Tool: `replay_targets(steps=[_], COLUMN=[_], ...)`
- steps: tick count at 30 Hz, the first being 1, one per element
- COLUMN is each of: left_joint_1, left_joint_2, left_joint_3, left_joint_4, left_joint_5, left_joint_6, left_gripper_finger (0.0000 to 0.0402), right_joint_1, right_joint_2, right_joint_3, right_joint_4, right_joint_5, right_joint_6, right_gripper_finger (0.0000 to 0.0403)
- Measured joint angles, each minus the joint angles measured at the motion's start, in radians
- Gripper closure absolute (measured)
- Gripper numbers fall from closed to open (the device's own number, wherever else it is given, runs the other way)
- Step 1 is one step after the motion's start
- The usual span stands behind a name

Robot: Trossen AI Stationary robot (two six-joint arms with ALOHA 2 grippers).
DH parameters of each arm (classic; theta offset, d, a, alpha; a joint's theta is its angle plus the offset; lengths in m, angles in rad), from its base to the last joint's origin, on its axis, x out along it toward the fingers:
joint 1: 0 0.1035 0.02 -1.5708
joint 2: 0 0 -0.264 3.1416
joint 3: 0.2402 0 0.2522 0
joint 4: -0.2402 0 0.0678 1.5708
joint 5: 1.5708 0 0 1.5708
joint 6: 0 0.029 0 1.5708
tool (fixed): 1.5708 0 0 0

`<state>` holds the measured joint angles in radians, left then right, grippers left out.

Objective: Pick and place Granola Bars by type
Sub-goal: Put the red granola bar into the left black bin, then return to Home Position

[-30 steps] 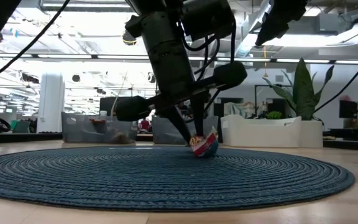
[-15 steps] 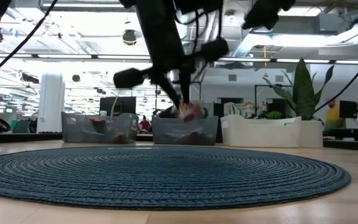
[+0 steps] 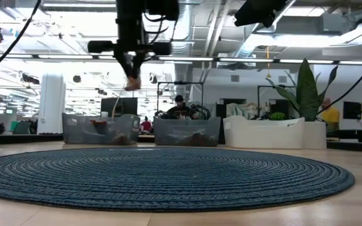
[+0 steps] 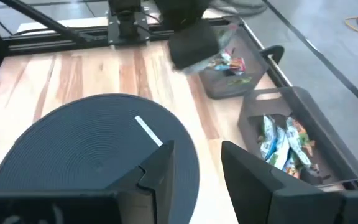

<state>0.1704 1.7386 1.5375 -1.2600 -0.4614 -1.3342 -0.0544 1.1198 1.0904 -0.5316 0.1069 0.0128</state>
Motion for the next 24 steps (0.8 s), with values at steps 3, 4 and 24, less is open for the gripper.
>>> replay_targets(steps=[3,4,24], left_joint_1=[0.08,0.105,0.364], left_joint_2=[-0.024,-0.029,-0.032], left_joint_3=[0.0,0.0,-0.003], left_joint_4=[-0.039,-0.046,-0.092], left_joint_5=[-0.021,-0.023,0.07], left_joint_6=[0.08,0.11,0.505], left_gripper_finger=[0.0388,0.0388,0.0286], right_joint_1=[-0.011,-0.014,-0.063], right_joint_2=[0.0,0.0,0.0], right_joint_3=[0.0,0.0,0.0], right_joint_4=[0.026,0.037,0.069], right_joint_5=[0.0,0.0,0.016], right_joint_6=[-0.031,-0.037,-0.013], right_gripper_finger=[0.0278,0.0278,0.0278])
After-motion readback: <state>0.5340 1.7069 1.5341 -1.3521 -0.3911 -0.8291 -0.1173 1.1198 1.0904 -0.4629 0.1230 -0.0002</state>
